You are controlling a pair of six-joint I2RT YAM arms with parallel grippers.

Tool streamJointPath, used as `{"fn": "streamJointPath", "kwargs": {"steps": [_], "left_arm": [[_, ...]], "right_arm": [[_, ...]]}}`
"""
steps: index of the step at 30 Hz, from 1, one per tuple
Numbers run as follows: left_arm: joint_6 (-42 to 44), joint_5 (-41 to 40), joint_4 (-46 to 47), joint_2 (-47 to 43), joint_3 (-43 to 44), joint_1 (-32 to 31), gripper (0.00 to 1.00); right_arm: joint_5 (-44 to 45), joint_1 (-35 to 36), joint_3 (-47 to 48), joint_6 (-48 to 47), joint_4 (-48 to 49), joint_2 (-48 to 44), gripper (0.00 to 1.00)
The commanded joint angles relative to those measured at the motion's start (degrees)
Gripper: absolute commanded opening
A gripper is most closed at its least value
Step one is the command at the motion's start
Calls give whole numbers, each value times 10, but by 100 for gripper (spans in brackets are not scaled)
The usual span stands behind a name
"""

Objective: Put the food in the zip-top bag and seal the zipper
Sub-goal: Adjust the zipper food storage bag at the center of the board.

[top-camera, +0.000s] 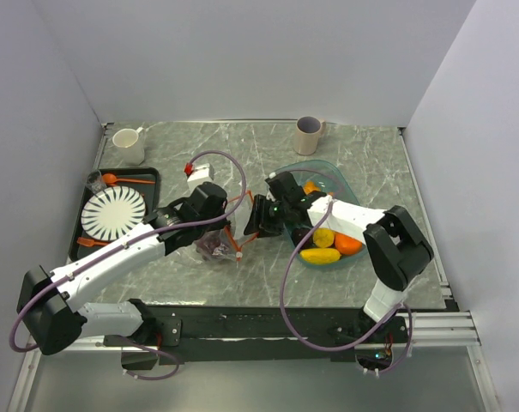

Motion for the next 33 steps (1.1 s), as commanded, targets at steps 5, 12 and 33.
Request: {"fn": "streamJointPath", "kwargs": {"steps": [5,12,33], "left_arm": [[10,6,21,-27,7,1,1],[6,-8,11,-35,2,3,1],[-7,-132,-110,-173,70,28,1]], "right_arm": [[-16,10,22,4,26,4,37],[5,11,42,-16,19,-49,11],[-2,23,235,-106,-99,-64,0]]}}
